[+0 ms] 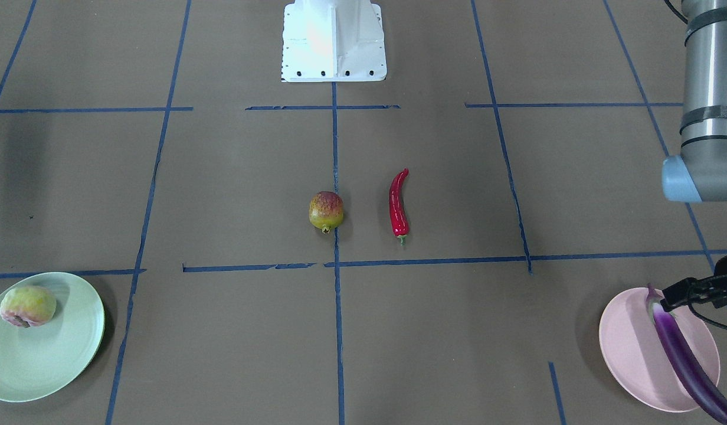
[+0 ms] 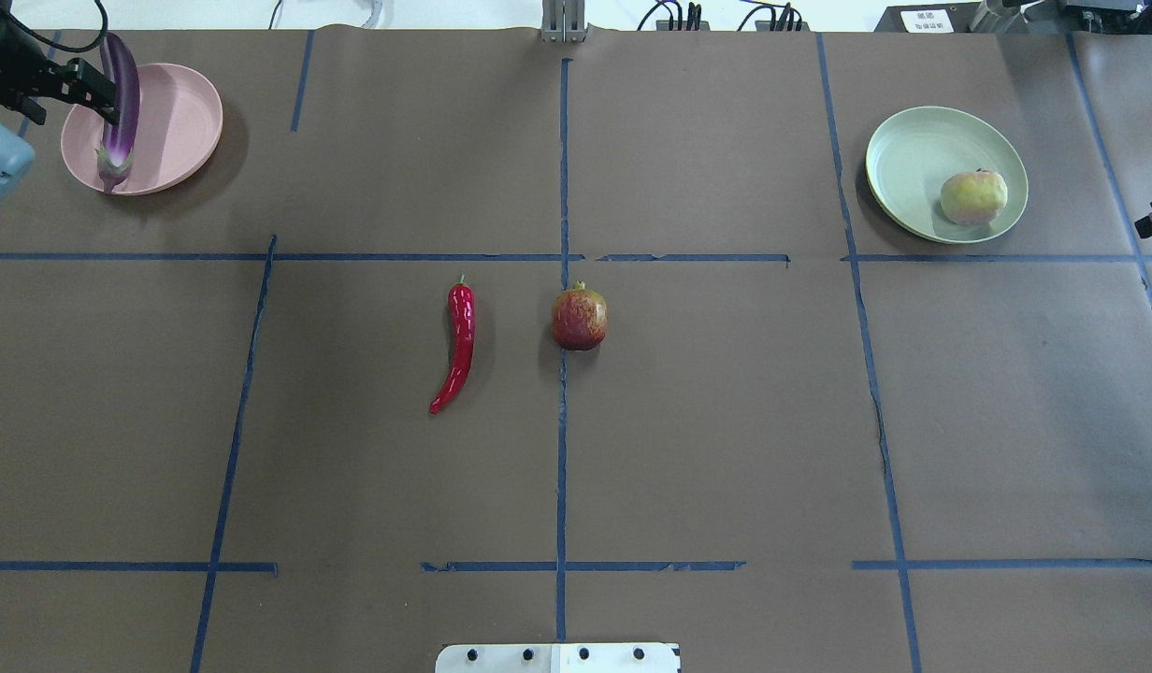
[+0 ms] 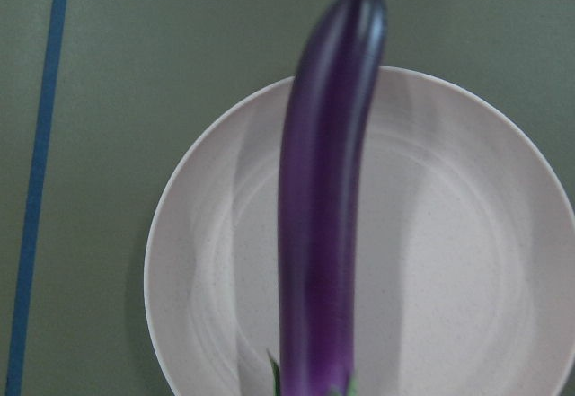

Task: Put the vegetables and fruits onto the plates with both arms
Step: 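Carry the eggplant with the left gripper onto the pink plate and release, then move the right gripper down onto the pomegranate and grasp it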

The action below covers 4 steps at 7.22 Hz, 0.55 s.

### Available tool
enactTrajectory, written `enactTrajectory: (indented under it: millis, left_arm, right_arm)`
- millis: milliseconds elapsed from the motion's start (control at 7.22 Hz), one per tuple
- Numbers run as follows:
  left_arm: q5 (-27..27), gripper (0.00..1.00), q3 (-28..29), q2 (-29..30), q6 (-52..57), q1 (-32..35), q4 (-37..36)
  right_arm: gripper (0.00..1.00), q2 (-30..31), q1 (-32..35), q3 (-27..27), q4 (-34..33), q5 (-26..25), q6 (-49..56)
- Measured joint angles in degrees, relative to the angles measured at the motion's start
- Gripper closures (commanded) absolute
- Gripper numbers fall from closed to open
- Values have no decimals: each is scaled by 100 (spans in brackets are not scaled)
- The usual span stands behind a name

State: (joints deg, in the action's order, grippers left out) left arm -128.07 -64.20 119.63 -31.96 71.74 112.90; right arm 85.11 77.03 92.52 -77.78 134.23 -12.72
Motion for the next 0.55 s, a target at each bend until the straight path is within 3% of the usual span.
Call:
enactTrajectory:
  millis: [277, 554]
  left_arm:
    - [-101, 0, -1220, -335, 13, 12, -985]
    - [-120, 0, -2022, -671, 6, -11, -1439]
  right_arm:
    - [0, -495, -729, 366, -15, -87, -970]
    - [0, -1339, -1747, 433, -137, -487, -2150]
